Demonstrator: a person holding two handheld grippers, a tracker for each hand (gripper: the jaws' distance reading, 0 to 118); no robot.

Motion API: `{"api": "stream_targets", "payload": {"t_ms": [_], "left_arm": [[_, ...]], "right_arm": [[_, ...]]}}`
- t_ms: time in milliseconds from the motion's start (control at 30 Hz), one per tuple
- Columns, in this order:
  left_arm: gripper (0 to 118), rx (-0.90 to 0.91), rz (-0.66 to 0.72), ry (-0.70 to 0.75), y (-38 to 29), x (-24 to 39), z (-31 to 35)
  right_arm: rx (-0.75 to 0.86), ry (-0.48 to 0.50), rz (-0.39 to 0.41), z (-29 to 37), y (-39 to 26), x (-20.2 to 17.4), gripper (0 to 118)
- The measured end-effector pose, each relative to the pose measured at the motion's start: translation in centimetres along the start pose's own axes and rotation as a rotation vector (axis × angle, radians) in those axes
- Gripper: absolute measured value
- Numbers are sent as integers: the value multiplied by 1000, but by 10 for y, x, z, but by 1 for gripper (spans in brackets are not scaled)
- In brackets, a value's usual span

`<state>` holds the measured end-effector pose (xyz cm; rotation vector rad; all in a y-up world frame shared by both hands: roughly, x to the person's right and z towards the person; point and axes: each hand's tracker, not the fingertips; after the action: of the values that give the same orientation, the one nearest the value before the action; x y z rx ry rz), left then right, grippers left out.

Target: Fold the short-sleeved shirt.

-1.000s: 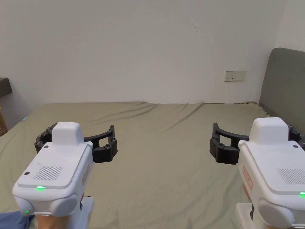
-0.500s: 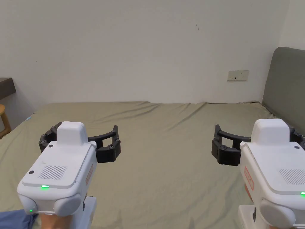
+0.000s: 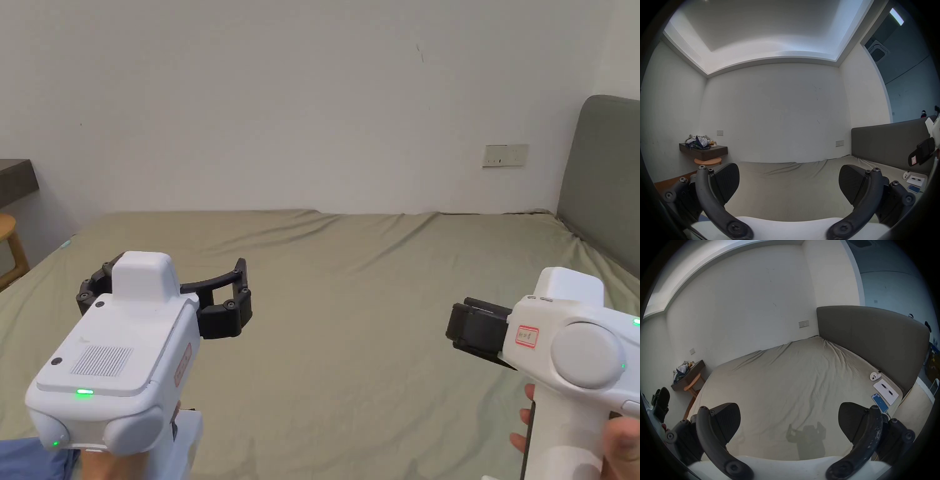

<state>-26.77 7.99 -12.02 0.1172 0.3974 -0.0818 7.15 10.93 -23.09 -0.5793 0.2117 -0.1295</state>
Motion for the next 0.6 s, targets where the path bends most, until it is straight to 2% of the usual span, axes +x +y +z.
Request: {"api": "stream_targets", "payload": {"t_ms": [200, 400, 600], "left_arm": [[118, -1, -3, 3, 0, 1, 0], [118, -1, -3, 4, 0, -1, -2], [118, -2, 1, 2, -1, 1, -1]], "right_arm": [[56, -22, 41, 0, -1, -7, 118], [68, 14, 65, 1, 0, -5, 118], [72, 6, 80, 0, 1, -4, 118]]}}
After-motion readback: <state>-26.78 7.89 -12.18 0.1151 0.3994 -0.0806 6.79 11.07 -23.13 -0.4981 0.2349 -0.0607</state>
